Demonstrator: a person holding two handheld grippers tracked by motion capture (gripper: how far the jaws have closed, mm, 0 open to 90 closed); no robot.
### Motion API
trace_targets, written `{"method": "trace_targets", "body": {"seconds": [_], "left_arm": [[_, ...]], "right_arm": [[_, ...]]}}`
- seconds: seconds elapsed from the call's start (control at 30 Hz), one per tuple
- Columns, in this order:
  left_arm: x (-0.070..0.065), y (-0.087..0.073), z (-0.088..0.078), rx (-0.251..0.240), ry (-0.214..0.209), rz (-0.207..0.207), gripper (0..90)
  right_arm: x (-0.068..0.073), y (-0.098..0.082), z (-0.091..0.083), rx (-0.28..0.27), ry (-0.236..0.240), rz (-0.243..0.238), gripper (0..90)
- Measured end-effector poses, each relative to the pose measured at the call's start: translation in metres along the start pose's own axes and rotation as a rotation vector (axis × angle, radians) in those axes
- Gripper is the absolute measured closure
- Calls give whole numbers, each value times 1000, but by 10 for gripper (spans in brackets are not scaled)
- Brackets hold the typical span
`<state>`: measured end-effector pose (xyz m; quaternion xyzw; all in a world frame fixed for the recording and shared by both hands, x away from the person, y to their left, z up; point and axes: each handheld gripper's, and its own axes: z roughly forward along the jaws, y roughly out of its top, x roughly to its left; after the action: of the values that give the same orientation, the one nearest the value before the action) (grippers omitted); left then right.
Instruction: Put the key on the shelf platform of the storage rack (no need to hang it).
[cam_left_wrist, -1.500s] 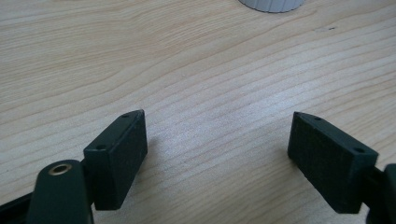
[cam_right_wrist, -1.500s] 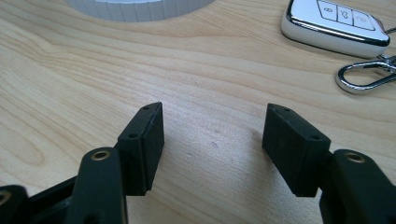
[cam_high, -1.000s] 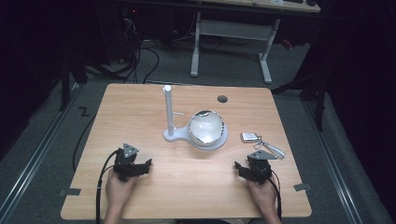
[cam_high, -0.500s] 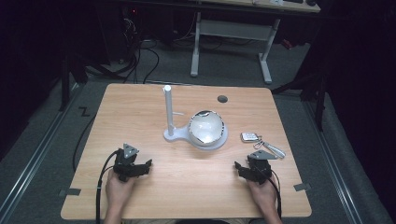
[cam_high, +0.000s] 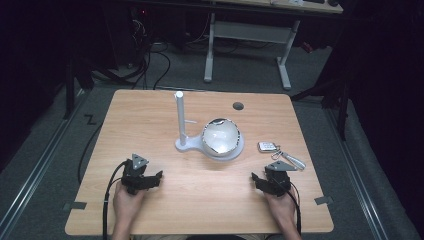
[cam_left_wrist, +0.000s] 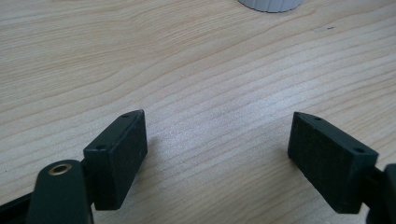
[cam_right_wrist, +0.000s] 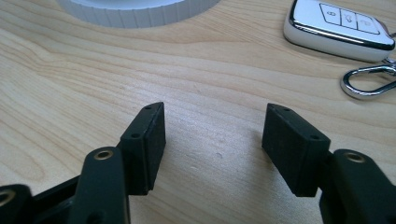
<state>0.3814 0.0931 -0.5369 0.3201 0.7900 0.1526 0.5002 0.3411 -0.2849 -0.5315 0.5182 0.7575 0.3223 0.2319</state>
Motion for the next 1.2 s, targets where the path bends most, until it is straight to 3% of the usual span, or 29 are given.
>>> {"method": "trace_targets", "body": {"seconds": [0.3,0.67,1.2], "left_arm": [[0,0,0,-3,0,4,201],[0,0,0,-4,0,5,201],[0,0,0,-3,0,3,201]], "right_arm": [[-6,2,-4,-14,-1,44,446],[-11,1,-20,-52,22,57,485],[-37,0,-36,-87,-13,91,525]]}}
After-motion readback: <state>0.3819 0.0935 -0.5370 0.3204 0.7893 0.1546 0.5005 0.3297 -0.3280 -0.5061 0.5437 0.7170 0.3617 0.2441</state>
